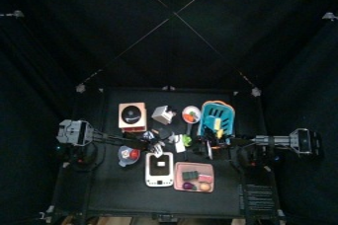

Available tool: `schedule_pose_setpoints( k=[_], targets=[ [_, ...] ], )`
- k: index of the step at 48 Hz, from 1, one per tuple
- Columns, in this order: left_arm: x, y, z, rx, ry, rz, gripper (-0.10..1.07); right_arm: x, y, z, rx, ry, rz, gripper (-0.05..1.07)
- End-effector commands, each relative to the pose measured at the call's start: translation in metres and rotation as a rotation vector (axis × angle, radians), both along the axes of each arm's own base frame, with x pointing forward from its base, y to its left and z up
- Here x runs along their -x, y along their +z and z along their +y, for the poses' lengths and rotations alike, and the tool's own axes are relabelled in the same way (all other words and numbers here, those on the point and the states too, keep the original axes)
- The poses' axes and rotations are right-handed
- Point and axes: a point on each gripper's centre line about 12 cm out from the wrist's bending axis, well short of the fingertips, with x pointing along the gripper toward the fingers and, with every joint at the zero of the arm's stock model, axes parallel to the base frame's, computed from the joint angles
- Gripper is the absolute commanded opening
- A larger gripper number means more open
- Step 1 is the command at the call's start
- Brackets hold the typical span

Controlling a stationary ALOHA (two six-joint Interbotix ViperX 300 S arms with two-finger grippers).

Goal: Place white sushi piece above stove

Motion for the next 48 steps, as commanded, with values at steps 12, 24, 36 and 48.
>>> schedule_pose_setpoints(
  k=[12, 24, 36, 48],
  targets=[
    [-0.003, -0.002, 0.01, 0.02, 0.008, -0.044, 0.65, 0.0, 0.008, -0.002, 0.002, -0.006, -0.027, 0.83],
    [-0.003, -0.002, 0.012, 0.019, 0.012, -0.042, 0.82, 0.001, 0.006, -0.003, 0.002, -0.012, -0.022, 0.83],
    [-0.003, 0.001, 0.012, 0.019, 0.012, -0.052, 0.86, 0.001, 0.006, -0.003, 0.002, -0.012, -0.024, 0.83],
    [-0.002, 0.006, 0.011, 0.016, 0.009, -0.06, 0.85, 0.001, 0.006, -0.003, 0.001, -0.013, -0.024, 0.83]
  ],
)
